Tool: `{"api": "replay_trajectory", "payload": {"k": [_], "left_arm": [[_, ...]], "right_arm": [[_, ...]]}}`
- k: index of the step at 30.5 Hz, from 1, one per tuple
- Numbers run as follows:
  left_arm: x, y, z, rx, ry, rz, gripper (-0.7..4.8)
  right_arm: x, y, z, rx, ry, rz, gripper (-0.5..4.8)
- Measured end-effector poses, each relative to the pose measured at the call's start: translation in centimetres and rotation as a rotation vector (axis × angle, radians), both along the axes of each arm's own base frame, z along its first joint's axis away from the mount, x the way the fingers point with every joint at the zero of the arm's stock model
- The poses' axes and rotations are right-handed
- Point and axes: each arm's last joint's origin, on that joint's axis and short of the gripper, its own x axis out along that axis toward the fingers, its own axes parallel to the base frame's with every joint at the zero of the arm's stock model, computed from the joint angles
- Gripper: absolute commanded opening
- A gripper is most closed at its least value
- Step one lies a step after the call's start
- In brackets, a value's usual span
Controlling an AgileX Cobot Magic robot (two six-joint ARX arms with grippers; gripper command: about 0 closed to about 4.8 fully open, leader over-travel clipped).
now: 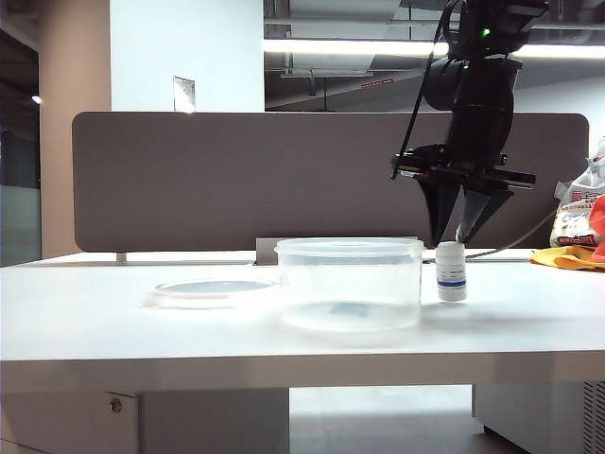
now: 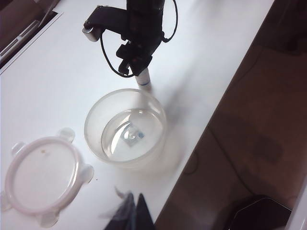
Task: Remove the lid of the round box, pick up the small white medicine bottle inside, and place it on the table.
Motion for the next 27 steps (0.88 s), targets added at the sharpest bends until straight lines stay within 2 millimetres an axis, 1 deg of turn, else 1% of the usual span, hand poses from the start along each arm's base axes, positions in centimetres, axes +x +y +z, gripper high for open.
{"api": "replay_trajectory", "payload": {"k": [2, 4, 9, 10, 15, 20, 23, 27], "left_arm": [[0.00, 0.00, 0.00, 0.000, 0.000, 0.000, -0.06], [0.00, 0.00, 0.00, 0.000, 0.000, 0.000, -0.06], [0.00, 0.00, 0.00, 0.000, 0.000, 0.000, -0.06], [0.00, 0.00, 0.00, 0.000, 0.000, 0.000, -0.06], [0.00, 0.00, 0.00, 0.000, 0.000, 0.000, -0.06], [0.00, 0.00, 0.00, 0.000, 0.000, 0.000, -0.06], [0.00, 0.00, 0.00, 0.000, 0.000, 0.000, -0.06], [0.00, 0.00, 0.00, 0.000, 0.000, 0.000, -0.06]], "right_arm": [[0.02, -0.01, -0.01, 0.000, 0.000, 0.000, 0.92], [0.03, -0.01, -0.05, 0.000, 0.000, 0.000, 1.23], [0.19, 0.03, -0.47, -0.001, 0.009, -0.003, 1.24], [0.19, 0.01, -0.47, -0.001, 0.009, -0.004, 1.32], [0.20, -0.04, -0.51, -0.004, 0.010, -0.007, 2.21], [0.30, -0.26, -0.63, -0.007, 0.013, -0.015, 2.31], [0.37, -0.52, -0.63, -0.007, 0.012, -0.022, 2.72], [0.49, -0.75, -0.60, -0.016, 0.003, -0.030, 2.80]]}}
